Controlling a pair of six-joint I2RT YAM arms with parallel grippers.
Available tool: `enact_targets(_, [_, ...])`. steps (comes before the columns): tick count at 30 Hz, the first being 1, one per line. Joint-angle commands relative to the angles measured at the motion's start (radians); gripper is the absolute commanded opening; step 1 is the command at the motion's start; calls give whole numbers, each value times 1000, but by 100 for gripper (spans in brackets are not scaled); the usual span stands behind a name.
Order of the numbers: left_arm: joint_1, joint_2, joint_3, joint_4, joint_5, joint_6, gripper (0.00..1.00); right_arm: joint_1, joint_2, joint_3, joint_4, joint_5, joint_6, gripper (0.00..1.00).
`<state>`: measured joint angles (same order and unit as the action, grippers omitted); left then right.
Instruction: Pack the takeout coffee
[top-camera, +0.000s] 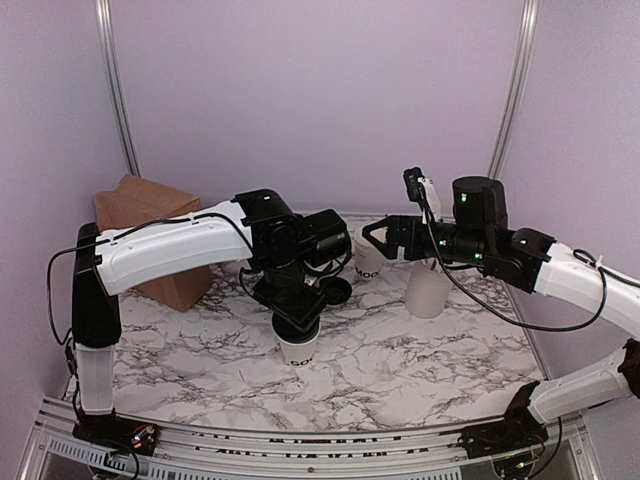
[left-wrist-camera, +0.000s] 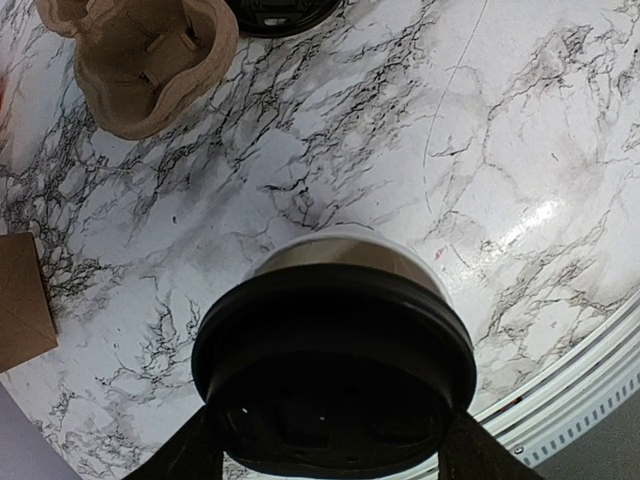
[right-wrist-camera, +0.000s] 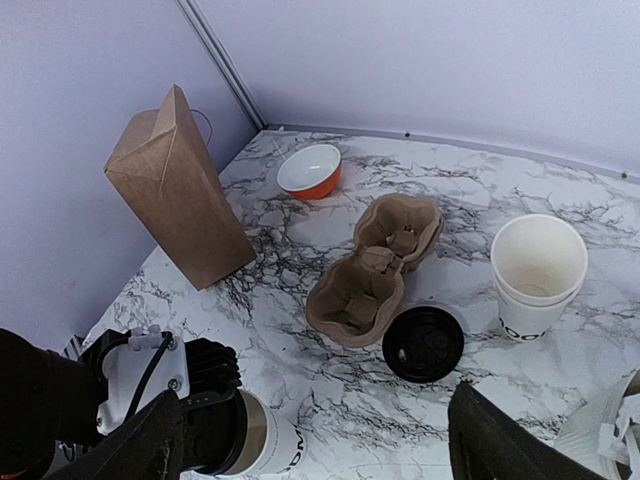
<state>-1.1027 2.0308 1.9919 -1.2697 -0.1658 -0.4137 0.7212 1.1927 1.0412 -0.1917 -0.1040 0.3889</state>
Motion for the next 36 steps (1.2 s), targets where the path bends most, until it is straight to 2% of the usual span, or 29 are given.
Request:
enact_targets(1, [-6, 22, -10, -39, -1, 13, 69, -11, -22, -3, 15, -3, -8, 88])
enact_targets(25, [-5, 62, 12, -39, -3, 27, 71, -13, -27, -2, 8, -2, -12, 88])
enact_targets(36, [-4, 66, 24, -39, -12, 31, 83, -12, -28, -4, 3, -3, -9, 89])
